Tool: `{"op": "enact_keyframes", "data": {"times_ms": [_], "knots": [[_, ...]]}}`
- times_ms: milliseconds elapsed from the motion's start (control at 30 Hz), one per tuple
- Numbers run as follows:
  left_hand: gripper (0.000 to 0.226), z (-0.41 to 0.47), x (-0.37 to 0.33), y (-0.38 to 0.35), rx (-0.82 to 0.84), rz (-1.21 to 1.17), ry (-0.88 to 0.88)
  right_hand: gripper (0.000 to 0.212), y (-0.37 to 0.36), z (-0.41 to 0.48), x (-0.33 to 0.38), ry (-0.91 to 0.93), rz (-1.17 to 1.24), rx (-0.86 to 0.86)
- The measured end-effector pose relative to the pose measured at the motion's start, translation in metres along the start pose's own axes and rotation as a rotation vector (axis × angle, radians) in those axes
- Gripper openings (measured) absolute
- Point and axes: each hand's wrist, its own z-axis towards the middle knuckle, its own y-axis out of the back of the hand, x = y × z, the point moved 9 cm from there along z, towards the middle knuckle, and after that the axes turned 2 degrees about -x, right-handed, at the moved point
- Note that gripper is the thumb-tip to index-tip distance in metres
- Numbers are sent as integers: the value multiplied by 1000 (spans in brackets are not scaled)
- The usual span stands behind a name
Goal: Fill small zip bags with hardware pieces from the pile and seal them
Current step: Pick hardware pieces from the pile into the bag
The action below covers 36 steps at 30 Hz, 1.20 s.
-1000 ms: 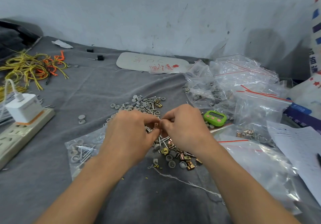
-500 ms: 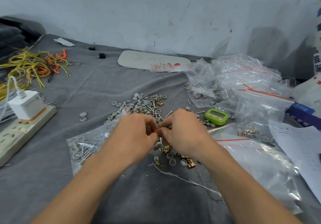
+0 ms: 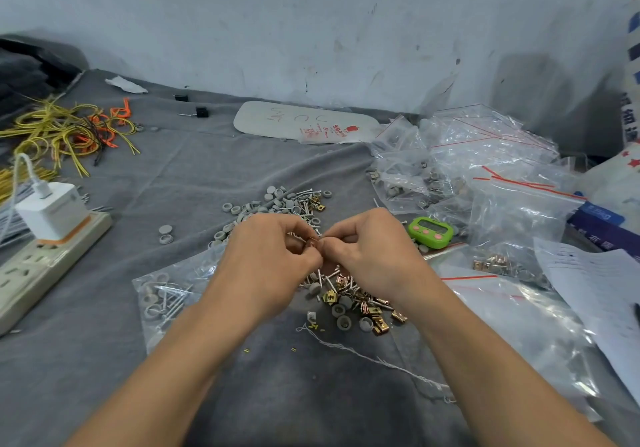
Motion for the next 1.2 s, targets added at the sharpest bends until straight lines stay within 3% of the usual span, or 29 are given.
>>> {"op": "enact_keyframes", "data": {"times_ms": [133,433,600,800,1000,1200], "knots": [[28,1,0,-2,64,-42,-46,26,2,-1,-5,-22,44,34],[17,-2,3,-14,116,-68,-41,19,-2,-4,-6,0,-44,131],[13,2,0,-9,13,75,-70,9,16,-4,-4,3,-55,-101],[10,-2,-3,-7,-57,176,-86,13,16,-4,1,57,-82,-156],[27,-7,-11,-2,-93,-120,-106,13,13,-2,-10,-103,368,-60],[26,-11,-21,6,-114,-171,-178,27,7,-3,-5,-127,641,27]]}}
